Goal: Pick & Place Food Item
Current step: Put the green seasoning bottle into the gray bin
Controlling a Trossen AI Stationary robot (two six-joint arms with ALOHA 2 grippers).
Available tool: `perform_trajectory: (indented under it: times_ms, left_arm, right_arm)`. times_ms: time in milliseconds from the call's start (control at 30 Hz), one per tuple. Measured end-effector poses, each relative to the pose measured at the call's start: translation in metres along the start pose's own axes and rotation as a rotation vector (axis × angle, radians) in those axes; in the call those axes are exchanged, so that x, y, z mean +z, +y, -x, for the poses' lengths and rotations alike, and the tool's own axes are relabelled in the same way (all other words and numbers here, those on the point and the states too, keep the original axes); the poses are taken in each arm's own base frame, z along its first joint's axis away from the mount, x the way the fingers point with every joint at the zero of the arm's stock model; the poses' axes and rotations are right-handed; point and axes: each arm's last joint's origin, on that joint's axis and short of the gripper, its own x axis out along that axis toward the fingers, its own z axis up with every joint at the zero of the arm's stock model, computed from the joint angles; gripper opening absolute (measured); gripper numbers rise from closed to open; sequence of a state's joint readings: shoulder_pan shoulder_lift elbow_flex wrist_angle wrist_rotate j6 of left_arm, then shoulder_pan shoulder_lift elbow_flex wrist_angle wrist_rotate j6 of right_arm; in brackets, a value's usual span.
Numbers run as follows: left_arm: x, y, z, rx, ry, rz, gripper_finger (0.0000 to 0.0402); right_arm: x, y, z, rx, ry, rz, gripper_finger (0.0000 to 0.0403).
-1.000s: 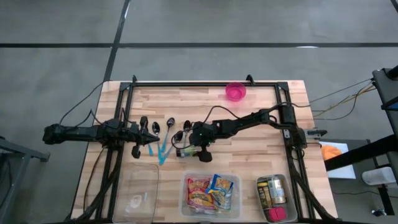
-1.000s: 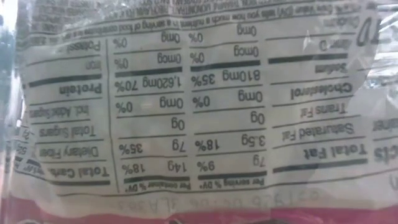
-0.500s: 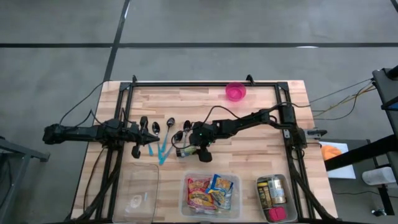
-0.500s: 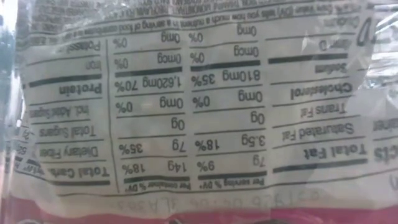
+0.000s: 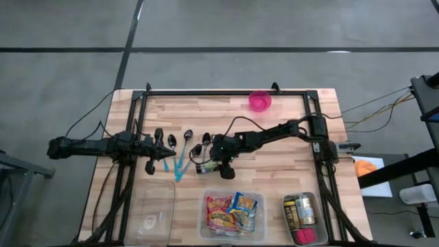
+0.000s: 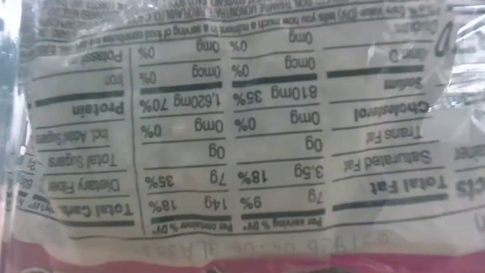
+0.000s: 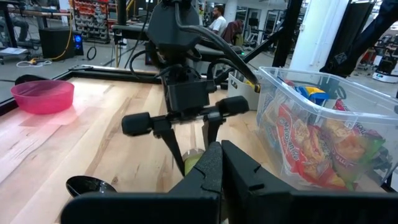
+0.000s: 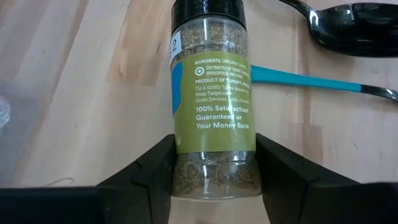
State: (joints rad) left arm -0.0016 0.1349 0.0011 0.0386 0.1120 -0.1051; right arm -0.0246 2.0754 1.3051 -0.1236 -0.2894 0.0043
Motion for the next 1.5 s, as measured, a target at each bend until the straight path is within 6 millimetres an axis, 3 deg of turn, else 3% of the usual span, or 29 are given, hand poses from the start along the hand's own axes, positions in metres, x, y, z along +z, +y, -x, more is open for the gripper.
perform_trajectory:
  times_ms: [267,500,700,900,1167,1500]
  left_arm:
    - [0.000,0.000,0.000,0.000,0.000,0.000,0.0000]
    - [0.000,0.000,0.000,0.000,0.001,0.000,0.0000]
    - [0.000,0.000,0.000,0.000,0.003,0.000,0.0000]
    - [-0.001,0.000,0.000,0.001,0.007,0.001,0.0000]
    - [-0.001,0.000,0.000,0.001,0.007,0.001,0.0000]
    - [0.000,0.000,0.000,0.001,0.006,0.001,0.0000]
  right_arm:
    - [0.011,0.009,0.045,-0.081,0.039,-0.044,0.0178]
    - [0.019,0.024,0.110,-0.219,0.045,-0.201,0.0178]
    - [0.012,0.044,0.170,-0.355,0.053,-0.377,0.0177]
    - [-0.006,0.074,0.218,-0.434,0.074,-0.554,0.0177]
    - [-0.037,0.118,0.260,-0.475,0.123,-0.796,0.0177]
    - [-0.075,0.182,0.283,-0.458,0.172,-1.041,0.0177]
